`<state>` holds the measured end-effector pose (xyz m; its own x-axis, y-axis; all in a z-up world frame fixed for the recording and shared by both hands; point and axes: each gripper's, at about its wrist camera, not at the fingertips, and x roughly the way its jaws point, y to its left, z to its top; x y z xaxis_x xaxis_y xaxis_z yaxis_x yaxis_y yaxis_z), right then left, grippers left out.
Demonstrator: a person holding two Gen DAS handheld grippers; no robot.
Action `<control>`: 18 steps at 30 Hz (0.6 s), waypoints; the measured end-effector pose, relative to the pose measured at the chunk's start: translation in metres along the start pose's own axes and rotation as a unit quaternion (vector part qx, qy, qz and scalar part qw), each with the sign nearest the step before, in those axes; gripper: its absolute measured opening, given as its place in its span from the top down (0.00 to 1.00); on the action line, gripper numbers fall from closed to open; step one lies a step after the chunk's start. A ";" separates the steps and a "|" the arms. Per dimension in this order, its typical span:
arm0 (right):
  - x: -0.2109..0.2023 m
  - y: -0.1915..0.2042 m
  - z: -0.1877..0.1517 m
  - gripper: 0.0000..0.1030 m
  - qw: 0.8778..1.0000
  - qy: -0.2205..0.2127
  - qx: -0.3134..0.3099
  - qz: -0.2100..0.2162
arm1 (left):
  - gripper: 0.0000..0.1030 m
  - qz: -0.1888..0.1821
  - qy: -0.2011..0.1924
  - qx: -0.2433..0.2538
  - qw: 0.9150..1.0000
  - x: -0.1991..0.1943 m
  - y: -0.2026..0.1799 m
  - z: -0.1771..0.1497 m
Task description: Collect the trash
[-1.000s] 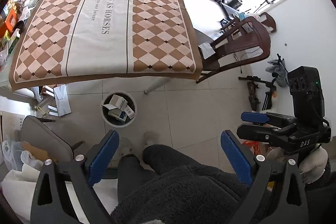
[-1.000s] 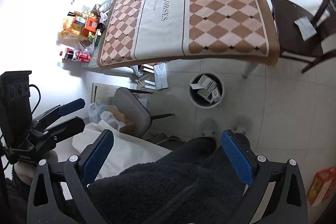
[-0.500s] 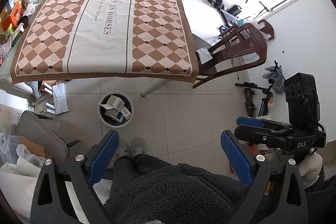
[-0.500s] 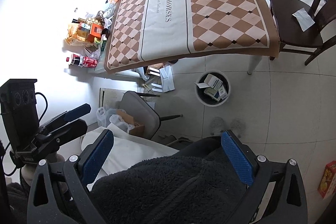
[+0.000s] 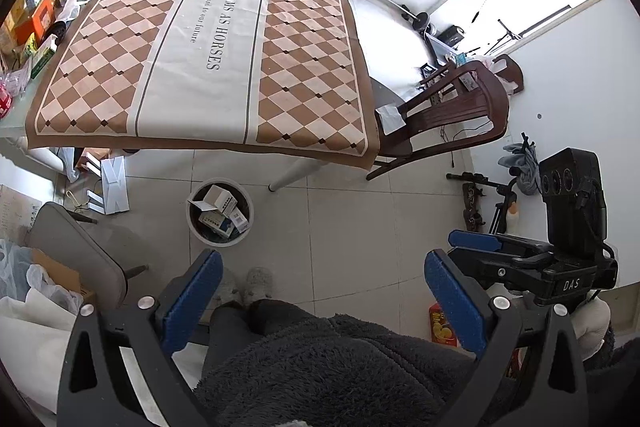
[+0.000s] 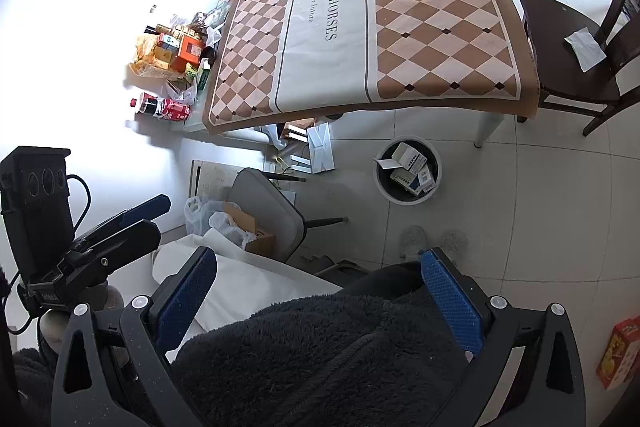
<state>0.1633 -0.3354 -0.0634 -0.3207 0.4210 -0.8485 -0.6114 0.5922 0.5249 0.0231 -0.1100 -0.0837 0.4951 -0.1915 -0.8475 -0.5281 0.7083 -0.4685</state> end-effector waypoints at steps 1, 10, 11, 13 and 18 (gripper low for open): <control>0.000 0.000 0.000 0.00 1.000 0.000 0.001 0.001 | 0.00 0.000 0.000 0.000 1.000 0.001 0.000 0.001; -0.005 0.001 0.003 0.00 1.000 0.002 -0.010 0.004 | 0.00 0.001 -0.001 0.001 1.000 -0.001 0.000 -0.001; -0.004 0.001 0.002 0.00 1.000 0.002 -0.008 0.004 | 0.00 0.001 -0.001 0.000 1.000 -0.001 0.000 -0.001; -0.004 0.002 0.001 0.00 1.000 0.001 -0.008 0.004 | 0.00 0.002 -0.002 0.001 1.000 -0.001 0.000 -0.001; -0.005 0.001 0.000 0.00 1.000 0.002 -0.009 0.005 | 0.00 0.002 -0.002 0.002 1.000 -0.004 0.000 -0.002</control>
<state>0.1646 -0.3372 -0.0584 -0.3300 0.4249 -0.8429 -0.6214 0.5744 0.5329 0.0197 -0.1110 -0.0812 0.4958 -0.1859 -0.8483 -0.5279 0.7111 -0.4644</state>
